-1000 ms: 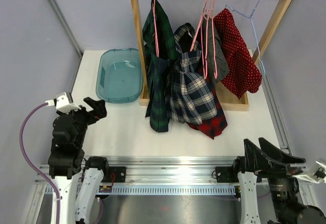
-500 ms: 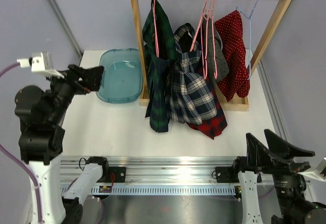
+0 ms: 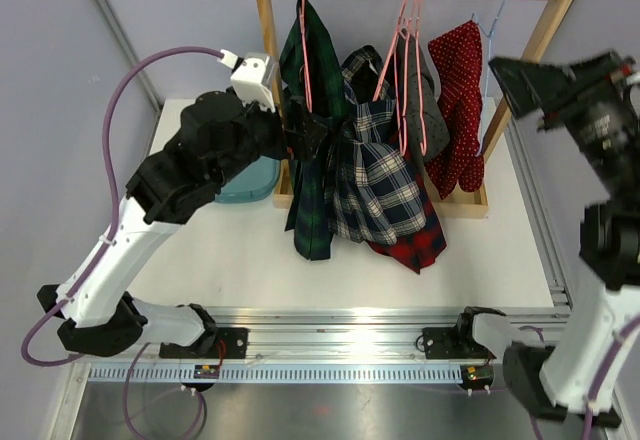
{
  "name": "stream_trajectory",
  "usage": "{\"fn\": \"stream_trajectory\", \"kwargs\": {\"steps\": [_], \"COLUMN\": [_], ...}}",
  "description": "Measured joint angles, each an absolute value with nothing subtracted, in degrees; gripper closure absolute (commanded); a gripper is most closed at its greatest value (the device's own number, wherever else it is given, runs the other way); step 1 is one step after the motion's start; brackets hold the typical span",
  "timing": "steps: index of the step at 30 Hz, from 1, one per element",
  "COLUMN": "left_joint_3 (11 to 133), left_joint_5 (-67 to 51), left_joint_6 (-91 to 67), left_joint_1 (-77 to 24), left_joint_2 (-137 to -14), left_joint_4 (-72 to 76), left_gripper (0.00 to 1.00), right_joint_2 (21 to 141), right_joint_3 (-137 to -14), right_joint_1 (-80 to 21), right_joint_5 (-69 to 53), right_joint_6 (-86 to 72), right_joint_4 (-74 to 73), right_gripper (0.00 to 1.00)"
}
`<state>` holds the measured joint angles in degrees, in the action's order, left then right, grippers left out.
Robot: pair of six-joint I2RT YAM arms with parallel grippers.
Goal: Remove the skirt from the hanger
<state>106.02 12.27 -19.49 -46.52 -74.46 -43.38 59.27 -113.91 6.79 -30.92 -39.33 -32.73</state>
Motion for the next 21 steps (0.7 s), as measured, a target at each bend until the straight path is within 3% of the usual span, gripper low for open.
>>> {"fn": "stream_trajectory", "kwargs": {"steps": [5, 10, 16, 21], "left_joint_3": [99.7, 94.9, 93.6, 94.5], "left_joint_5": [16.1, 19.1, 25.3, 31.0], "left_joint_6": [-20.0, -21.2, -21.4, -20.9], "left_joint_1": [-50.9, -54.4, -59.6, -63.6], "left_joint_2": [-71.5, -69.4, -69.5, -70.7], "left_joint_4": [-41.8, -39.8, -39.4, -39.8], "left_gripper": [0.03, 0.03, 0.02, 0.02], "right_joint_2": [79.1, 87.5, 84.1, 73.5], "right_joint_3": [-138.6, -152.3, -142.2, -112.9], "right_joint_1": [6.8, 5.7, -13.5, -23.6], "right_joint_5": [-34.0, -33.1, -10.3, 3.3], "right_joint_6": [-41.2, -40.5, -27.5, -23.7], "right_joint_4": [-37.6, -43.9, -55.2, -51.1], "right_gripper": [0.22, 0.17, 0.18, 0.21]}}
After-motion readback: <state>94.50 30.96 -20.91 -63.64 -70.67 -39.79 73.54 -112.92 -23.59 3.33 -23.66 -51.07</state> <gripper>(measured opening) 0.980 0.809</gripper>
